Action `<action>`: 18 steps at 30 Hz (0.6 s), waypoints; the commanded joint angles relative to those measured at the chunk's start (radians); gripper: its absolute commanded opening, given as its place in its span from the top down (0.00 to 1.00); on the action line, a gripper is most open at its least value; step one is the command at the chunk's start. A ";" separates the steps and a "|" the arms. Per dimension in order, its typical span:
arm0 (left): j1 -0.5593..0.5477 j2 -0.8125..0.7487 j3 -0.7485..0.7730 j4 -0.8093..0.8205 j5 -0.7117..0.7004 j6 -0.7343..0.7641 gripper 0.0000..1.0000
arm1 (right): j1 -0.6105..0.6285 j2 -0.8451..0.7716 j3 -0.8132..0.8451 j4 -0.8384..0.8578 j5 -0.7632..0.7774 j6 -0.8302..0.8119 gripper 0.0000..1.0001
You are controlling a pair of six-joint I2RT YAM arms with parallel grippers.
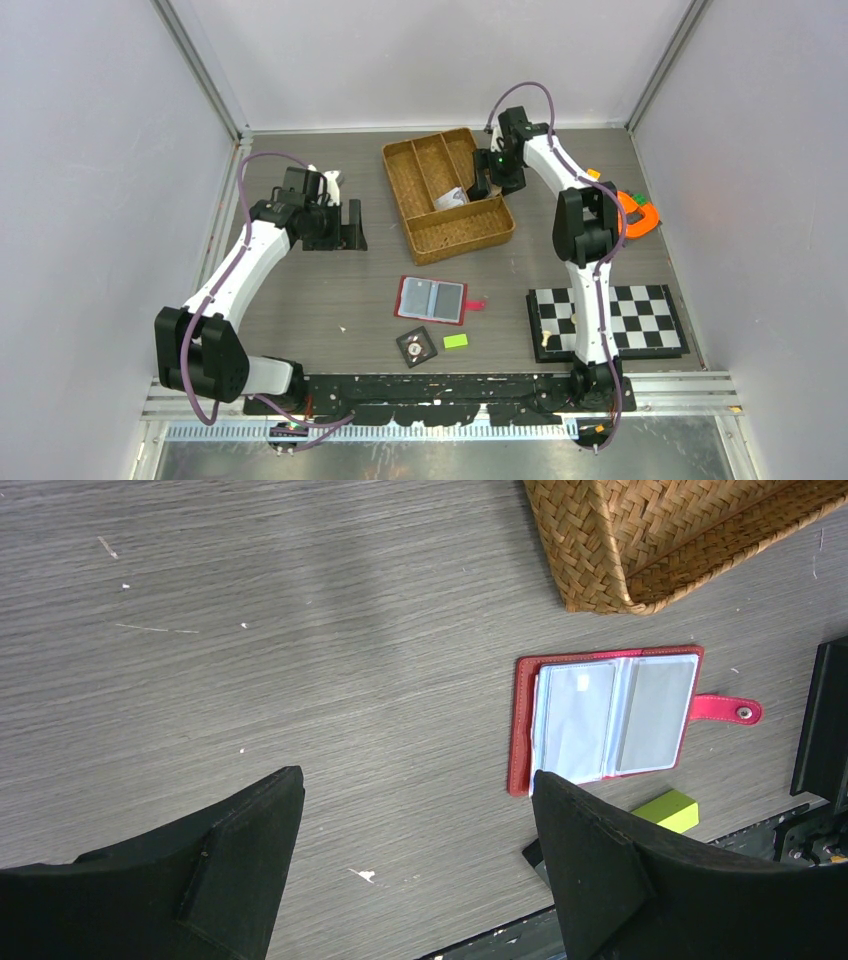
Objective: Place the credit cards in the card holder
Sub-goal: Move the storage box to the center of the board.
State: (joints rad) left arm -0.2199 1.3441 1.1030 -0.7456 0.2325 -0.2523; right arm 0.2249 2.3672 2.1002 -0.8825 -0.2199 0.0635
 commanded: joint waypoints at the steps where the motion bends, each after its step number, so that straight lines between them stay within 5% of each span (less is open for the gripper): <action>1: 0.007 -0.007 -0.003 0.009 0.017 0.011 0.13 | -0.006 -0.008 0.043 -0.008 0.066 -0.003 0.21; 18: 0.007 -0.004 -0.003 0.010 0.024 0.010 0.13 | -0.044 -0.129 0.002 0.008 0.052 -0.006 0.21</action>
State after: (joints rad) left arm -0.2199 1.3441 1.1030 -0.7456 0.2340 -0.2523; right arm 0.1856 2.3318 2.0941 -0.8837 -0.1905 0.0692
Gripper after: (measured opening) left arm 0.866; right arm 0.792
